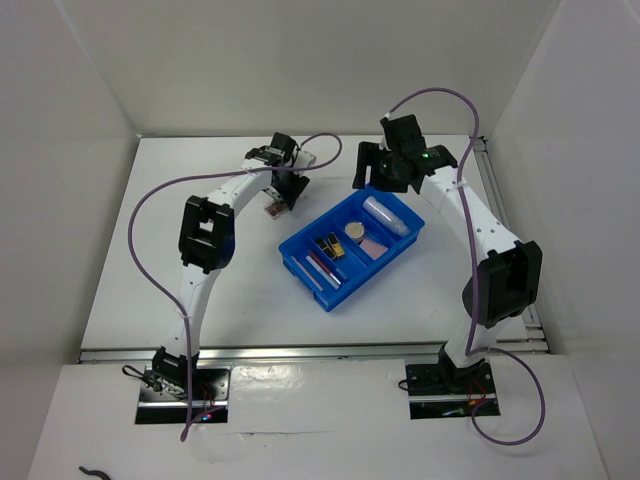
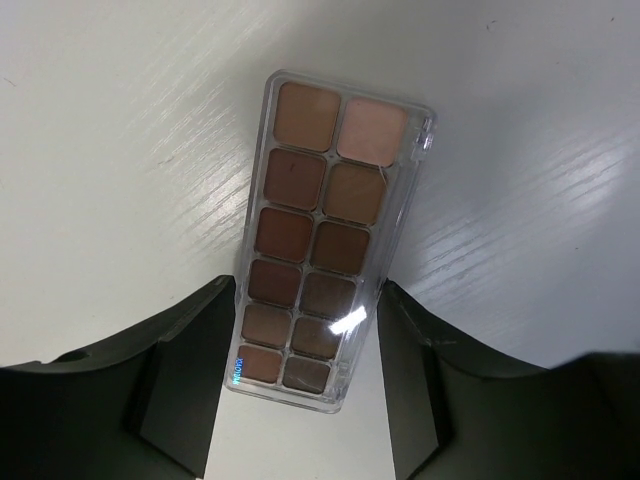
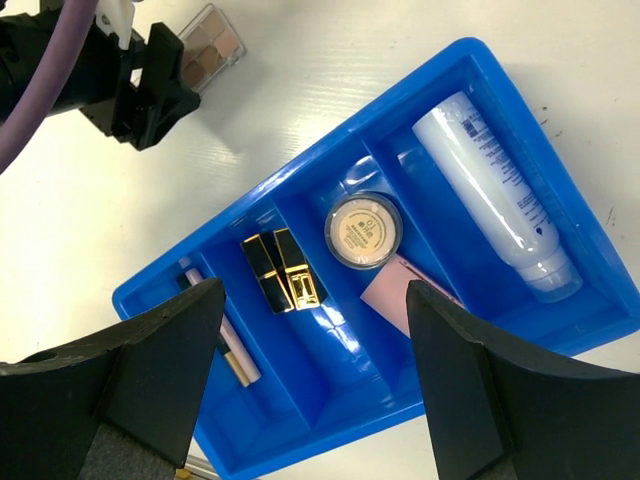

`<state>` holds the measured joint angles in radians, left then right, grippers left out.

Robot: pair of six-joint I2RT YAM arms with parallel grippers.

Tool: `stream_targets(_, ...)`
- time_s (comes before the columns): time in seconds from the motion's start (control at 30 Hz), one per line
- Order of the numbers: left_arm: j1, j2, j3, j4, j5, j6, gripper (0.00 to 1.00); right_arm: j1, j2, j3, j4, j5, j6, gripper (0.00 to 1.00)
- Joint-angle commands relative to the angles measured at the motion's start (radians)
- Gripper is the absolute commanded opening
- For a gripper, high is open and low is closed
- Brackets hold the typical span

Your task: Organize the makeup

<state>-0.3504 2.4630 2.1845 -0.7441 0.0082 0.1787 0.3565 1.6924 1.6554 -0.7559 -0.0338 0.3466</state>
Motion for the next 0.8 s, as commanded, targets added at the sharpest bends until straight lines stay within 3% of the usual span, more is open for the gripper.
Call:
stream_targets(0.0, -0.005, 0.011, 0.015, -0.011, 0.045, -0.027, 0.58, -0.013, -0.03, 0.038, -0.005, 0.025, -0.011, 0.81)
stream_targets(0.03, -0.005, -0.002, 0.015, -0.011, 0.045, -0.036, 0.58, -0.024, -0.039, 0.038, -0.005, 0.025, -0.011, 0.81)
stream_targets(0.07, 0.005, -0.016, 0.015, -0.011, 0.059, -0.036, 0.64, -0.024, -0.039, 0.038, -0.005, 0.025, -0.011, 0.81)
stream_targets(0.2, 0.014, 0.003, 0.044, -0.021, 0.09, -0.045, 1.0, -0.034, -0.05, 0.038, -0.005, 0.025, -0.02, 0.81)
stream_targets(0.43, 0.025, 0.068, 0.055, -0.049, 0.121, -0.056, 1.0, -0.034, -0.05, 0.029, -0.005, 0.025, -0.02, 0.81)
stream_targets(0.53, 0.025, 0.077, 0.046, -0.067, 0.13, -0.056, 0.94, -0.034, -0.05, 0.029, -0.014, 0.025, -0.02, 0.81)
stream_targets(0.63, 0.025, 0.086, 0.046, -0.067, 0.139, -0.056, 0.76, -0.034, -0.05, 0.029, -0.014, 0.025, -0.02, 0.81)
stream_targets(0.67, 0.025, 0.086, 0.046, -0.067, 0.128, -0.056, 0.59, -0.034, -0.05, 0.029, -0.014, 0.025, -0.02, 0.81)
stream_targets(0.77, 0.025, 0.062, 0.064, -0.067, 0.102, -0.056, 0.41, -0.034, -0.05, 0.038, -0.014, 0.025, -0.02, 0.81)
